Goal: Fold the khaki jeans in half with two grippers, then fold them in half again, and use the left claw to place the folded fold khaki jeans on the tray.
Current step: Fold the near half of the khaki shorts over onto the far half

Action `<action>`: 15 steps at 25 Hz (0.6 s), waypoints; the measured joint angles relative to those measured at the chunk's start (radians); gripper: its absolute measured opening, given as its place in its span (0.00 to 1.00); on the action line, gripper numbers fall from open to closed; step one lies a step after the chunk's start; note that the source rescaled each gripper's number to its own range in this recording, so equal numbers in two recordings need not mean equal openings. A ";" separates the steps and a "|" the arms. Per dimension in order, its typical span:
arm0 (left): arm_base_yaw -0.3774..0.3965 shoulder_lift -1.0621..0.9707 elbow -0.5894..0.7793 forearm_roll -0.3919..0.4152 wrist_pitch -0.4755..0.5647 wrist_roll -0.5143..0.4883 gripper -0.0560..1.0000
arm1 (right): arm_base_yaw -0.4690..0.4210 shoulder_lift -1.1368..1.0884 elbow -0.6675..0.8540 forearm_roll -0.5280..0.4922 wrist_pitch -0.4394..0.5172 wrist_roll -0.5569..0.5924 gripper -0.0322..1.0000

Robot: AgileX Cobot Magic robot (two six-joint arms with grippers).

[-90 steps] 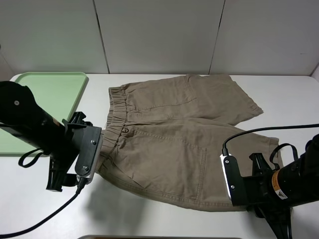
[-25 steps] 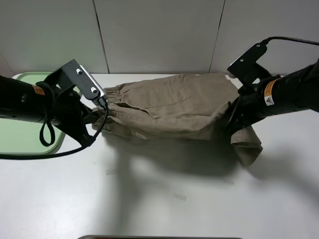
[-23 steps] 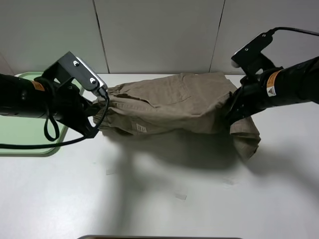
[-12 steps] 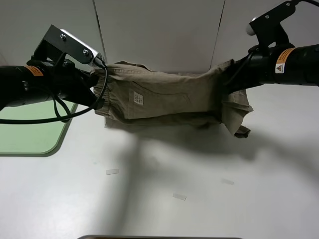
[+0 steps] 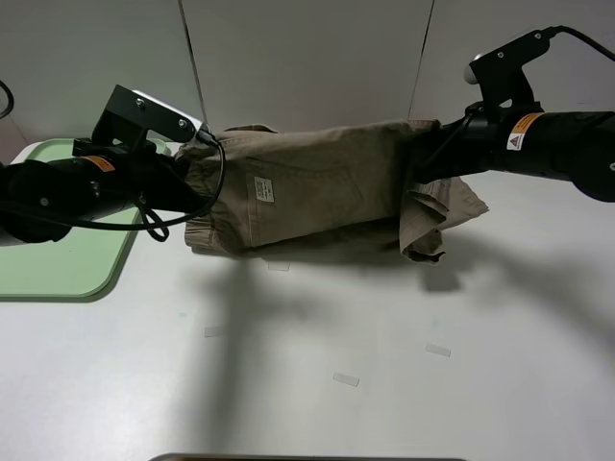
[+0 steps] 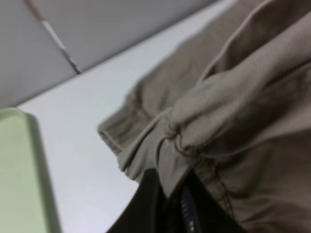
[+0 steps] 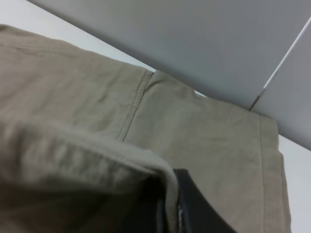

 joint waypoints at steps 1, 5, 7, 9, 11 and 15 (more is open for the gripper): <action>0.000 0.000 0.000 -0.014 -0.019 0.000 0.05 | 0.000 0.016 0.000 0.031 -0.023 -0.031 0.03; 0.000 0.000 0.000 -0.040 -0.067 0.000 0.05 | 0.000 0.066 0.000 0.178 -0.151 -0.160 0.03; 0.000 0.000 0.000 -0.058 -0.091 0.002 0.05 | 0.000 0.087 0.000 0.294 -0.245 -0.240 0.03; -0.001 0.000 0.000 -0.064 -0.118 0.013 0.05 | 0.000 0.090 0.000 0.341 -0.300 -0.285 0.03; -0.001 0.000 0.000 -0.064 -0.147 0.020 0.05 | 0.000 0.091 0.000 0.353 -0.343 -0.320 0.03; -0.001 0.000 0.000 -0.064 -0.191 0.027 0.05 | 0.002 0.091 0.000 0.353 -0.391 -0.343 0.03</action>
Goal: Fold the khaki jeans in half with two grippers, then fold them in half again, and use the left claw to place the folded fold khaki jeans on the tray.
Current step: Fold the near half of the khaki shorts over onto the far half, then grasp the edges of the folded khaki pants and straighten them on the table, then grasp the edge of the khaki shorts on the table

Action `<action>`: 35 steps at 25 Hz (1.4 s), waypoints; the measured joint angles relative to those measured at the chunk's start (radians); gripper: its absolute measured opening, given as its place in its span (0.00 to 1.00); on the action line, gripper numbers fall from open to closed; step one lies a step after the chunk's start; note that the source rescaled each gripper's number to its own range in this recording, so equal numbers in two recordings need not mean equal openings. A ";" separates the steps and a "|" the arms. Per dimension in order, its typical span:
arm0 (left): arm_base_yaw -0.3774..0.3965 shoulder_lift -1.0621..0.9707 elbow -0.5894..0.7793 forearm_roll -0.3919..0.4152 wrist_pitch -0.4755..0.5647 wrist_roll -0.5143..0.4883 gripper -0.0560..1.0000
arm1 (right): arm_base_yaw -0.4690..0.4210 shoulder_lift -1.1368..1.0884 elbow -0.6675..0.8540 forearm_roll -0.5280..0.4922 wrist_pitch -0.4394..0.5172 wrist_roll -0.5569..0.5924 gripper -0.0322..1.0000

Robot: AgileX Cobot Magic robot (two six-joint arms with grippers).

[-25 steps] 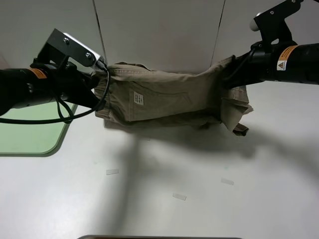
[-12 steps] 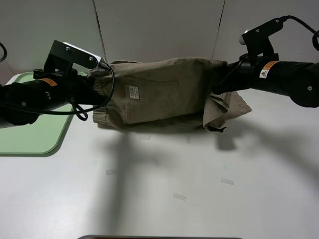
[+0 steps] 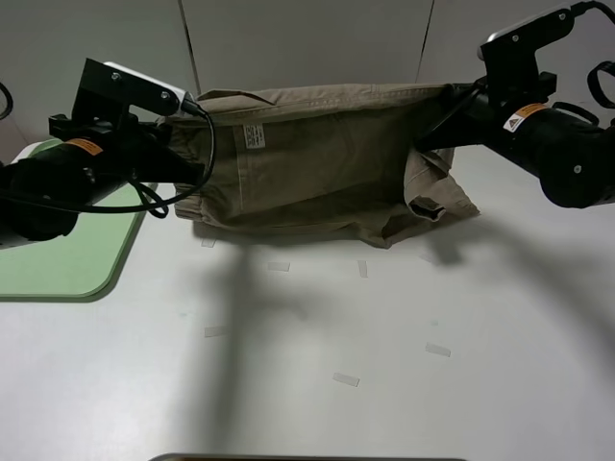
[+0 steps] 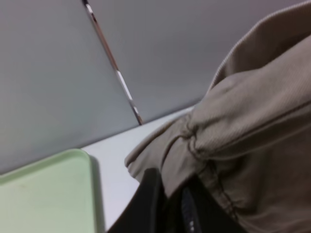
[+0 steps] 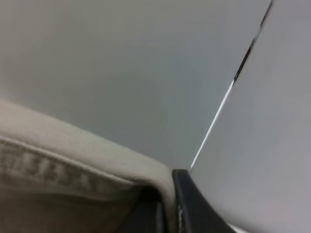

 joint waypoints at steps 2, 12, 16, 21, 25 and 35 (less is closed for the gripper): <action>0.000 0.000 0.000 0.000 -0.003 0.000 0.05 | 0.000 0.005 -0.006 -0.001 -0.004 -0.001 0.03; 0.041 0.000 0.000 -0.011 -0.014 0.000 0.18 | 0.000 0.091 -0.133 0.000 0.068 -0.001 0.45; 0.091 0.000 0.000 -0.005 -0.106 -0.011 0.60 | 0.000 0.116 -0.184 0.006 -0.002 -0.001 0.87; 0.104 0.000 0.000 0.030 -0.257 -0.056 0.81 | 0.000 0.141 -0.217 -0.004 -0.165 -0.001 0.99; 0.106 0.000 0.000 0.078 -0.308 -0.101 0.84 | 0.000 0.141 -0.217 -0.010 -0.168 -0.001 1.00; 0.106 -0.096 0.001 0.225 -0.260 -0.283 0.85 | 0.000 -0.014 -0.217 -0.011 0.090 -0.001 1.00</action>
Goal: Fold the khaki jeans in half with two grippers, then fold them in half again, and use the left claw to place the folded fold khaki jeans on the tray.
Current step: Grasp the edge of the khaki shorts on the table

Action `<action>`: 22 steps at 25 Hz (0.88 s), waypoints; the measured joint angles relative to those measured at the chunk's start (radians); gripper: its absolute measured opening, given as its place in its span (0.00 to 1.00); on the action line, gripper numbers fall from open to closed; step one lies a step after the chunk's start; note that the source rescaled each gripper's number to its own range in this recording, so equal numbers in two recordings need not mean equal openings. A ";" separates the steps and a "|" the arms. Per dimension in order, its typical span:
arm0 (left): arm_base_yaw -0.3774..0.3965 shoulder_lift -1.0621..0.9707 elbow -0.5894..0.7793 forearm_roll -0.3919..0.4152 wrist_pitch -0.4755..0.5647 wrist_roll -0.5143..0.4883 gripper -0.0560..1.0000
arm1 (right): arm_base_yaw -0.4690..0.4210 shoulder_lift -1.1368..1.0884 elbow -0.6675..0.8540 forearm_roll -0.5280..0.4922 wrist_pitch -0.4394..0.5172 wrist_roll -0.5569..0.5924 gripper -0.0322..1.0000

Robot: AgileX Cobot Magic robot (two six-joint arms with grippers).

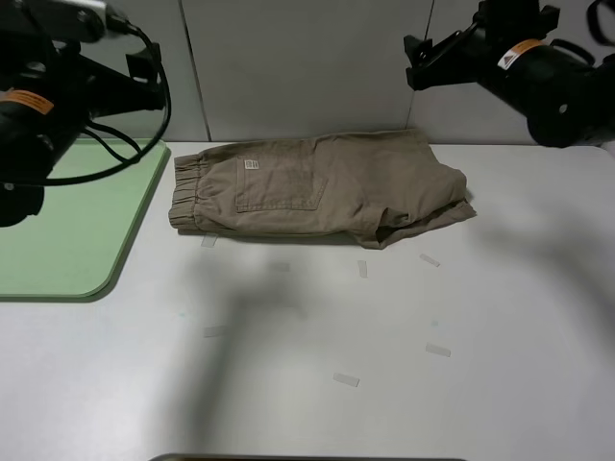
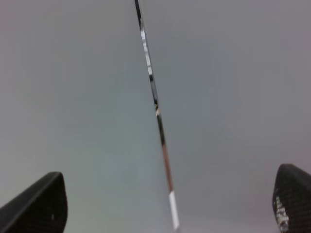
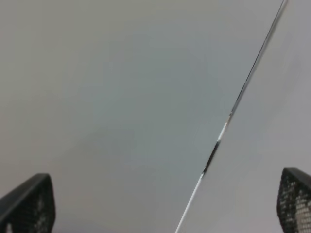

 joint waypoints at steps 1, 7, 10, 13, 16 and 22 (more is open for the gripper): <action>0.000 -0.038 0.000 0.009 0.030 -0.017 0.85 | 0.000 -0.031 0.000 0.000 0.032 0.000 1.00; 0.000 -0.302 -0.079 0.099 0.457 -0.035 0.85 | 0.000 -0.252 -0.001 -0.001 0.300 0.000 1.00; 0.000 -0.448 -0.133 0.114 0.694 -0.035 0.85 | 0.000 -0.357 -0.001 -0.001 0.432 0.001 1.00; 0.000 -0.591 -0.173 0.106 0.908 -0.045 0.85 | 0.000 -0.455 -0.001 0.004 0.525 0.001 1.00; 0.000 -0.729 -0.183 0.097 1.098 -0.071 0.85 | 0.000 -0.549 -0.001 0.028 0.610 0.001 1.00; 0.000 -1.003 -0.186 0.099 1.397 -0.104 0.85 | 0.000 -0.725 -0.001 0.055 0.756 0.003 1.00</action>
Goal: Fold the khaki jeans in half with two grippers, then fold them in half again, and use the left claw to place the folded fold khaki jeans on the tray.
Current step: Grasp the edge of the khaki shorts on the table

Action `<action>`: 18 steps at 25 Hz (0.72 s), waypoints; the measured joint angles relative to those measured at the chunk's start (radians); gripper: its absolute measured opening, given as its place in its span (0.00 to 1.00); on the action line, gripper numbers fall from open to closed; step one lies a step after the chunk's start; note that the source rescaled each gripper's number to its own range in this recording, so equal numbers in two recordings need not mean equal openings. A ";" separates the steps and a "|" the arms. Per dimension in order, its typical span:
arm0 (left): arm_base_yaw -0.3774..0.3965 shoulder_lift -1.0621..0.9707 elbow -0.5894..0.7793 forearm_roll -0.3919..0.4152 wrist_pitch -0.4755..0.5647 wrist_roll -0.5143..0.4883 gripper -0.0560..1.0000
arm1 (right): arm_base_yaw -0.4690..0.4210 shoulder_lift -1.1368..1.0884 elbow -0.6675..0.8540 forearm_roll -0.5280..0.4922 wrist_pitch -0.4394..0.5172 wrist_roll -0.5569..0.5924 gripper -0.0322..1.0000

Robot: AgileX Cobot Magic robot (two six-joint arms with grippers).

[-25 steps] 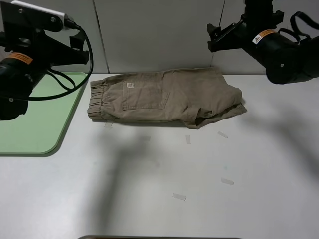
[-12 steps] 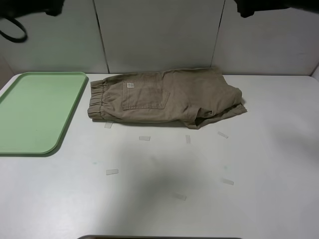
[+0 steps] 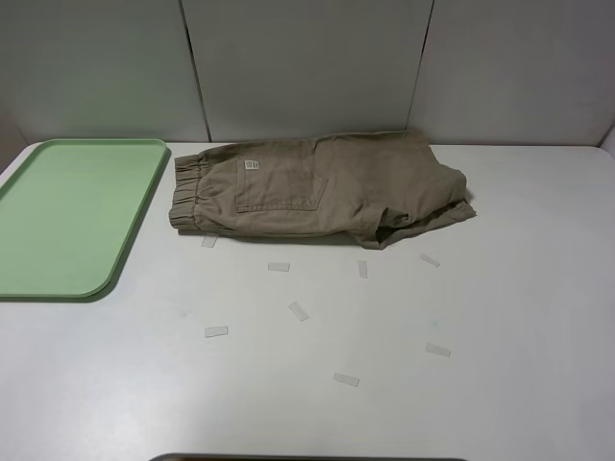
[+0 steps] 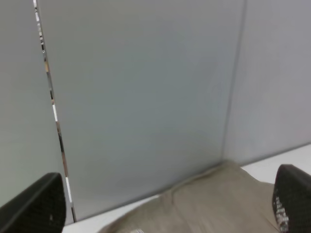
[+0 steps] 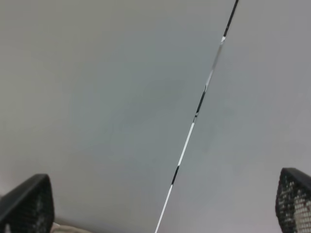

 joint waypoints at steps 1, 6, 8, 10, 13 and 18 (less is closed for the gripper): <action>0.000 -0.038 -0.001 0.000 0.053 -0.001 0.85 | 0.000 -0.030 -0.001 0.001 0.024 0.000 1.00; 0.000 -0.168 -0.001 0.030 0.330 -0.057 0.85 | 0.000 -0.150 -0.002 0.003 0.198 0.000 1.00; 0.000 -0.192 -0.001 0.084 0.434 -0.124 0.85 | 0.000 -0.187 -0.002 0.005 0.266 0.000 1.00; 0.000 -0.204 -0.001 0.166 0.573 -0.202 0.85 | 0.000 -0.226 -0.002 0.006 0.327 0.000 1.00; 0.000 -0.204 -0.001 0.256 0.761 -0.293 0.85 | 0.000 -0.278 -0.002 0.006 0.399 0.000 1.00; 0.000 -0.209 0.010 0.277 0.899 -0.284 0.85 | 0.000 -0.338 -0.002 0.006 0.497 0.022 1.00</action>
